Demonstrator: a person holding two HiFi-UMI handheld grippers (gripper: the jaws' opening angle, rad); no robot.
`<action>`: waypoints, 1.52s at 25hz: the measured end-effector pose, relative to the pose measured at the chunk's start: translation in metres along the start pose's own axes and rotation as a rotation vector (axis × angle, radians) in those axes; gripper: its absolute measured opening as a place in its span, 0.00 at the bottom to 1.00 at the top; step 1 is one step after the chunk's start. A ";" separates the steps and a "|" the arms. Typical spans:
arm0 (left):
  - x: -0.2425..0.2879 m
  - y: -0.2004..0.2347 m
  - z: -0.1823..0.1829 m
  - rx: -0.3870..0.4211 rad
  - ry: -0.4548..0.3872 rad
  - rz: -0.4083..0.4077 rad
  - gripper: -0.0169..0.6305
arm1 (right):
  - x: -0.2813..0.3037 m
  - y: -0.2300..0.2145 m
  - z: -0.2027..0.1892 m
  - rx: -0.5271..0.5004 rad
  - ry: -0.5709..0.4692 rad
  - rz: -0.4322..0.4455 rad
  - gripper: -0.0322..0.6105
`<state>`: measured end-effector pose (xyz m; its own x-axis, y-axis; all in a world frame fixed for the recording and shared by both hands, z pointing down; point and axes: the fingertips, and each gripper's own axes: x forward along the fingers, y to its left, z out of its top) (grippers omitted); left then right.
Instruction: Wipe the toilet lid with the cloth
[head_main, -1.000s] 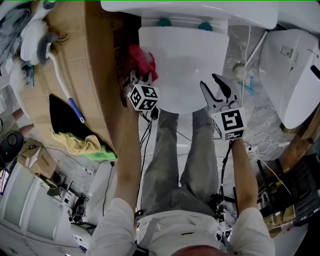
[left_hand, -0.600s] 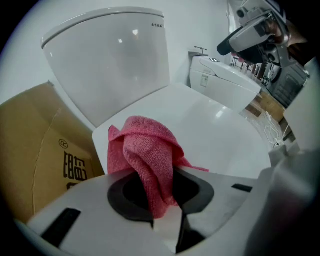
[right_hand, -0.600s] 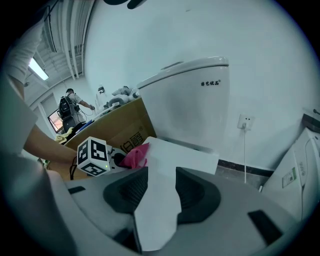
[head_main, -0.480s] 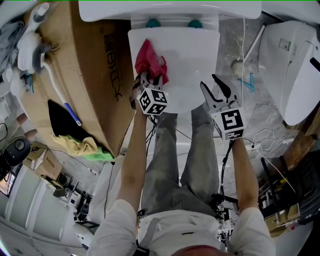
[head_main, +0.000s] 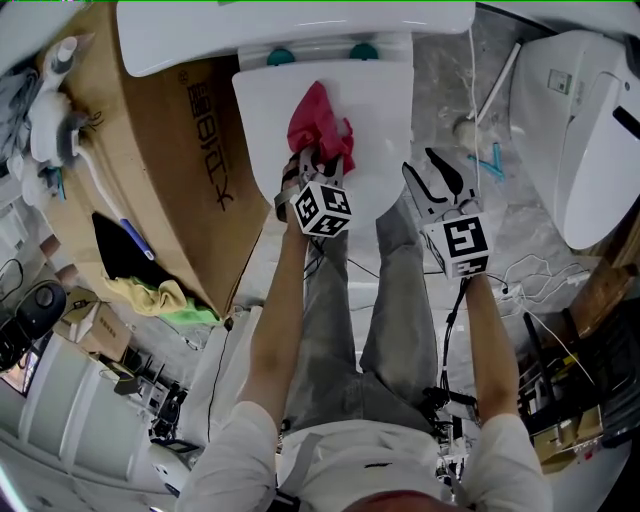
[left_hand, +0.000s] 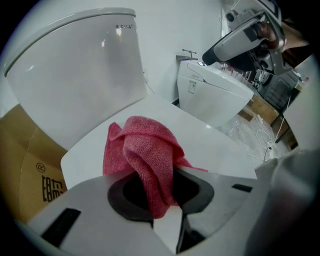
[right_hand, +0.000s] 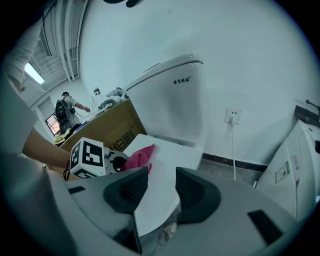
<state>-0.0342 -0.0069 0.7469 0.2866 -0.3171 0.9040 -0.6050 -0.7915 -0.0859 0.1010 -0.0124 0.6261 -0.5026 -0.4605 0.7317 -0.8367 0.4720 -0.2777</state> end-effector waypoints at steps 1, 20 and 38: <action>0.002 -0.005 0.005 -0.001 -0.002 -0.005 0.19 | -0.001 -0.004 -0.002 0.001 0.004 0.002 0.34; 0.030 -0.104 0.082 0.071 -0.046 -0.145 0.19 | -0.029 -0.054 -0.038 0.035 0.032 0.011 0.34; 0.003 -0.196 0.156 0.173 -0.249 -0.362 0.19 | -0.070 -0.057 -0.092 0.168 0.027 -0.145 0.34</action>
<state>0.2010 0.0663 0.7014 0.6386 -0.1041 0.7625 -0.3071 -0.9430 0.1284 0.2043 0.0624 0.6482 -0.3705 -0.4926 0.7874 -0.9253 0.2698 -0.2666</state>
